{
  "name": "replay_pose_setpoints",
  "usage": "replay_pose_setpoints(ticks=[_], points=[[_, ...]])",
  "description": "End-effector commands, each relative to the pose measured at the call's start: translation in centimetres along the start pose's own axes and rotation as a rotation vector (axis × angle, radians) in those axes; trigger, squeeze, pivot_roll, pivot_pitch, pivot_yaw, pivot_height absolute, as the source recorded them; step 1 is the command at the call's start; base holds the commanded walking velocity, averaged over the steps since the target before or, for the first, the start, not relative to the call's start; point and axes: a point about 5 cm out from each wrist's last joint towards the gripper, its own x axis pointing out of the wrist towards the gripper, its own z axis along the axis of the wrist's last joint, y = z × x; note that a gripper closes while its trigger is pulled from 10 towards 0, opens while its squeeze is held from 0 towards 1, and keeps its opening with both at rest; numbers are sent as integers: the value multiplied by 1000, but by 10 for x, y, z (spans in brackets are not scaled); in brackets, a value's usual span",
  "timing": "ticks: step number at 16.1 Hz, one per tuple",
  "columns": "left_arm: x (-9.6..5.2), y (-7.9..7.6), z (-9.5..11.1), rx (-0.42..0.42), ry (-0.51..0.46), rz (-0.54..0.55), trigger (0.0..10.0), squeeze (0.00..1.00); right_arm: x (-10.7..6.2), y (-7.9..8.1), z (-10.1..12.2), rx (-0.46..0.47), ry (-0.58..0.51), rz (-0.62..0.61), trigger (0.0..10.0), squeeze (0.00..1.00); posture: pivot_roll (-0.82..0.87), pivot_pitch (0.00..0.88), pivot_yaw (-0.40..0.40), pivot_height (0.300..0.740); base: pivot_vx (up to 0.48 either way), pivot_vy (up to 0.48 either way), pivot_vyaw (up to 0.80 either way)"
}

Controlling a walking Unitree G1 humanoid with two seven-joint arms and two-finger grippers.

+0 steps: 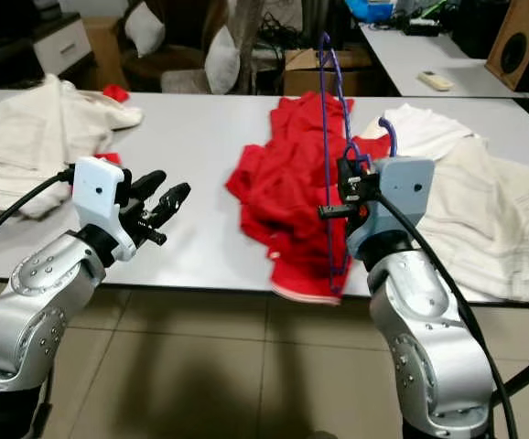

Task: Hang hanger

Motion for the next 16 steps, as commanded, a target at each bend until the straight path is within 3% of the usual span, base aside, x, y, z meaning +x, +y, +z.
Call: replay_pose_setpoints(ticks=[1, 7, 9, 11, 16], points=[[1, 3, 0, 9, 7, 7, 10000, 188, 1, 2, 1, 4, -3, 13, 10000, 0, -104, 0, 50, 740, 0, 322, 0], [0, 6, -3, 8, 19, 18, 10000, 192, -1, 5, -12, -6, 71, 32, 10000, 0, -100, 0, 47, 740, 0, 321, 0], [0, 7, -8, 8, 32, 25, 10000, 192, -2, 5, -17, 24, 86, 21, 10000, 0, -99, 0, 47, 740, 0, 330, -800], [-4, 12, -24, 7, 69, 51, 10000, 196, -4, 5, -26, 28, 100, 30, 10000, 0, -101, 0, 50, 740, 0, 330, -800], [-15, 24, -59, 31, 120, 119, 10000, 188, -15, 11, -60, 4, 197, 115, 10000, 0, -99, 0, 33, 740, 0, 355, 0]])
